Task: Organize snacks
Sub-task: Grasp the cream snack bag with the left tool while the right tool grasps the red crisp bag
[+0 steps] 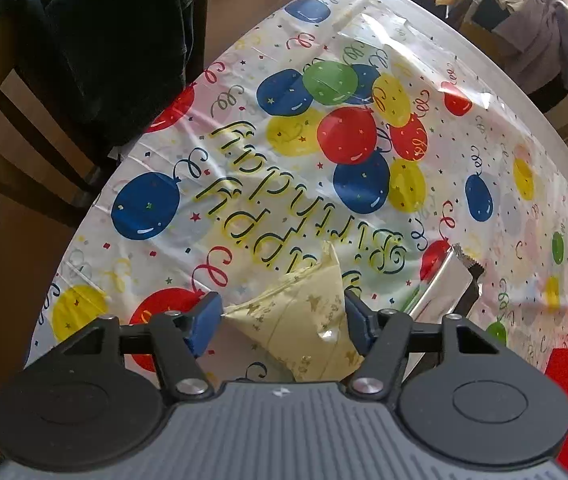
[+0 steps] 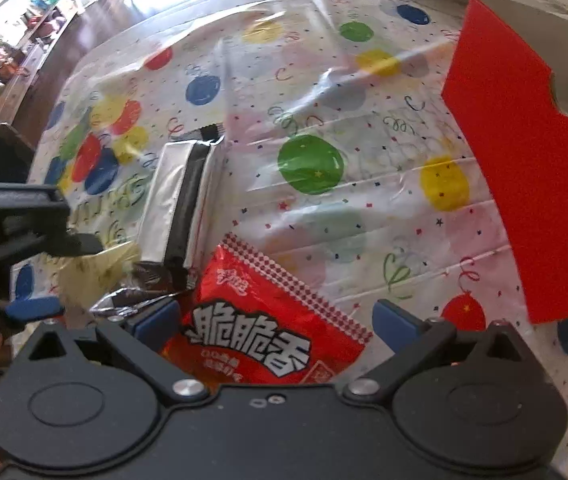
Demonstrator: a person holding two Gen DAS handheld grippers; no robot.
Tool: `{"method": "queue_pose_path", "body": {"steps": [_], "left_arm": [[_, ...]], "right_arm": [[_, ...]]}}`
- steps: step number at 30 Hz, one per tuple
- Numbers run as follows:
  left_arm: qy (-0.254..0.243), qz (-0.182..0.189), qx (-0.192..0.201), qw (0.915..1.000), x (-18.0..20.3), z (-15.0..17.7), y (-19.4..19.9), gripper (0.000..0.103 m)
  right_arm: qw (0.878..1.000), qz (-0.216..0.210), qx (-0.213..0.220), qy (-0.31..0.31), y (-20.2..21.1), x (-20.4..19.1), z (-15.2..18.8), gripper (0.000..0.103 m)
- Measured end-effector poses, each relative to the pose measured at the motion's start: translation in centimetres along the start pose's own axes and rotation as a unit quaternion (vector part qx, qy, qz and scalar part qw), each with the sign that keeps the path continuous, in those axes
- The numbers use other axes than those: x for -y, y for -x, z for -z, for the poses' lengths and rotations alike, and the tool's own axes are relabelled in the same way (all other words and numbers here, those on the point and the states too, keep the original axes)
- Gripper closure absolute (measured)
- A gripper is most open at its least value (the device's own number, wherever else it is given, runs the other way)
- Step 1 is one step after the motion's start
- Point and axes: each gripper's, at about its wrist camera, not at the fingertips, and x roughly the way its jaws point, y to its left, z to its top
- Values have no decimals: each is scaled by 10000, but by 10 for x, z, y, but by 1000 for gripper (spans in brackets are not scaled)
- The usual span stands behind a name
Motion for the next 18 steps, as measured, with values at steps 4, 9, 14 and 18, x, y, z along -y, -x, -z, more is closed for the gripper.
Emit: {"method": "queue_pose_path", "body": {"steps": [4, 9, 14, 18], "left_arm": [[-107, 54, 16, 9999, -3, 2, 2, 40], [-220, 81, 10, 9997, -6, 5, 3, 40], [-347, 140, 22, 9993, -9, 8, 5, 41], [-526, 173, 20, 9985, -12, 13, 7, 42]], "right_arm": [[9999, 117, 27, 19, -5, -4, 2, 0], [9984, 303, 197, 443, 0, -9, 10, 0], [9913, 287, 230, 1267, 3, -6, 19, 0], [9784, 245, 394, 2015, 14, -1, 30, 0]]}}
